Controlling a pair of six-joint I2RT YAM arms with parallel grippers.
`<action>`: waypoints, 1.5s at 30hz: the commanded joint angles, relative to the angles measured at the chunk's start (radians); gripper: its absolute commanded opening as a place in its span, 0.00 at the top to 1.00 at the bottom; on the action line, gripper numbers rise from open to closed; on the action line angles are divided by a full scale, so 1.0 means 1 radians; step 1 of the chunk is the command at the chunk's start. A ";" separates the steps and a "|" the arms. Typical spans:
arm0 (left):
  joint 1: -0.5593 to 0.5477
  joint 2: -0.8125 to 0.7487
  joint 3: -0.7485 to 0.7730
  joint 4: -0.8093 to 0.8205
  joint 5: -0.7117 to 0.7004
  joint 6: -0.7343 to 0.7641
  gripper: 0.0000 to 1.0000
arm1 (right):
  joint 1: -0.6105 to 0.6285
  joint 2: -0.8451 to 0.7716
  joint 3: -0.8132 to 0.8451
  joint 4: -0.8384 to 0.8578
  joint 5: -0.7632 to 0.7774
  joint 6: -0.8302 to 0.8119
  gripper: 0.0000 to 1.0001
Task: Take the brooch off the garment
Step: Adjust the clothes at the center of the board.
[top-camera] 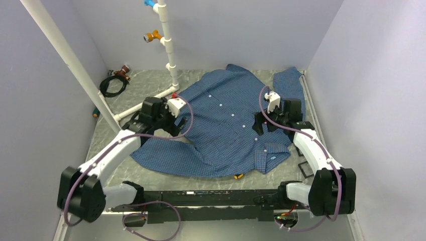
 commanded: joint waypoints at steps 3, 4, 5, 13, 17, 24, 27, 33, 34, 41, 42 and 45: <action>-0.046 0.254 0.213 -0.065 -0.010 0.125 0.01 | 0.013 0.058 0.074 -0.026 -0.009 -0.035 0.00; -0.049 0.293 0.243 -0.072 0.000 0.133 0.01 | 0.013 0.068 0.081 -0.028 -0.002 -0.034 0.00; -0.050 0.334 0.275 -0.079 0.013 0.136 0.01 | 0.014 0.077 0.085 -0.030 0.008 -0.033 0.00; -0.074 0.668 0.574 -0.142 -0.012 0.141 0.07 | 0.012 0.134 0.113 -0.053 0.085 -0.028 0.00; -0.080 0.807 0.699 -0.195 -0.025 0.164 0.13 | 0.012 0.155 0.125 -0.067 0.087 -0.029 0.00; -0.082 0.903 0.755 -0.270 -0.048 0.209 0.37 | 0.009 0.173 0.129 -0.081 0.101 -0.039 0.00; -0.080 0.859 0.667 -0.266 -0.060 0.247 0.51 | 0.009 0.180 0.130 -0.082 0.099 -0.041 0.00; -0.051 0.765 0.509 -0.266 -0.105 0.299 1.00 | 0.007 0.198 0.138 -0.116 0.050 -0.058 0.01; -0.042 0.751 0.487 -0.273 -0.101 0.309 1.00 | 0.008 0.198 0.138 -0.125 0.035 -0.069 0.01; 0.032 0.603 0.326 -0.295 -0.080 0.383 1.00 | 0.049 0.174 0.112 -0.160 -0.028 -0.122 0.06; 0.042 0.582 0.303 -0.300 -0.079 0.397 1.00 | 0.056 0.174 0.109 -0.163 -0.033 -0.127 0.07; 0.071 0.525 0.237 -0.310 -0.081 0.432 1.00 | 0.071 0.190 0.115 -0.168 -0.040 -0.129 0.10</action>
